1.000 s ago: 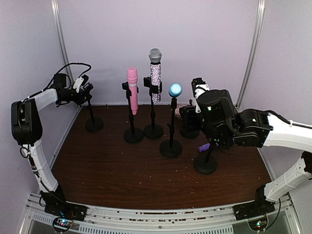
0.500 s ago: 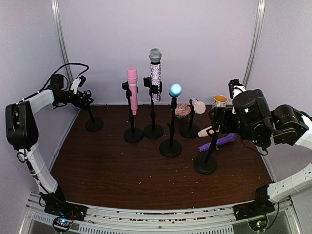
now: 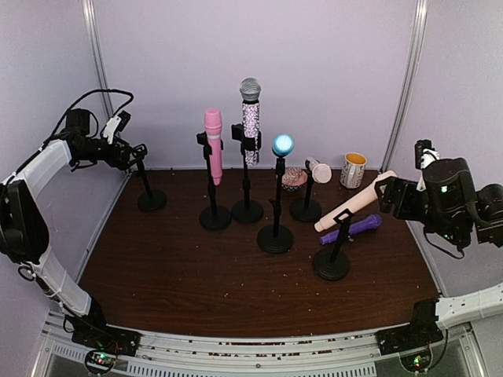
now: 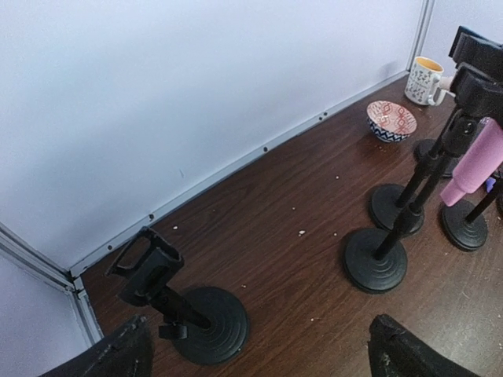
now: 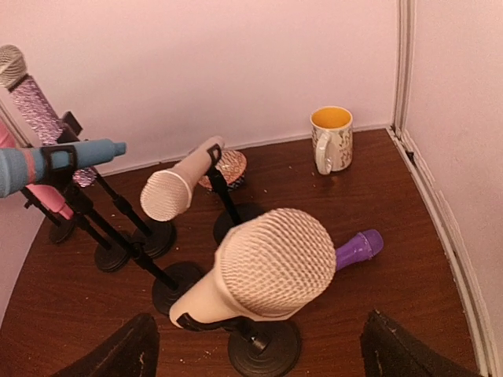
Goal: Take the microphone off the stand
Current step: Pick up the microphone stand with the microphone from the center of the board.
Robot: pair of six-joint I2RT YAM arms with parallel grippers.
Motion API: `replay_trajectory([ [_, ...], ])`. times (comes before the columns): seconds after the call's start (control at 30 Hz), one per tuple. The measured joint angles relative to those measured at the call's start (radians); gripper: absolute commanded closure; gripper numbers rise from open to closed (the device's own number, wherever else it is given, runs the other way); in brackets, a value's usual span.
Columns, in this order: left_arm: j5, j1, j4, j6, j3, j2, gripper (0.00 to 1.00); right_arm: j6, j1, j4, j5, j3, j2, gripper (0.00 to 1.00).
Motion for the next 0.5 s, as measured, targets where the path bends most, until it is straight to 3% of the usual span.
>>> replay_trajectory([
  [0.2,0.026,-0.002,-0.027,-0.009,-0.001,-0.046,0.02,0.062,-0.203,0.102,-0.199,-0.175,0.042,0.14],
  [0.5,0.058,-0.002,-0.061,-0.007,-0.040,-0.103,0.02,0.082,-0.280,0.275,-0.330,-0.222,0.160,0.20],
])
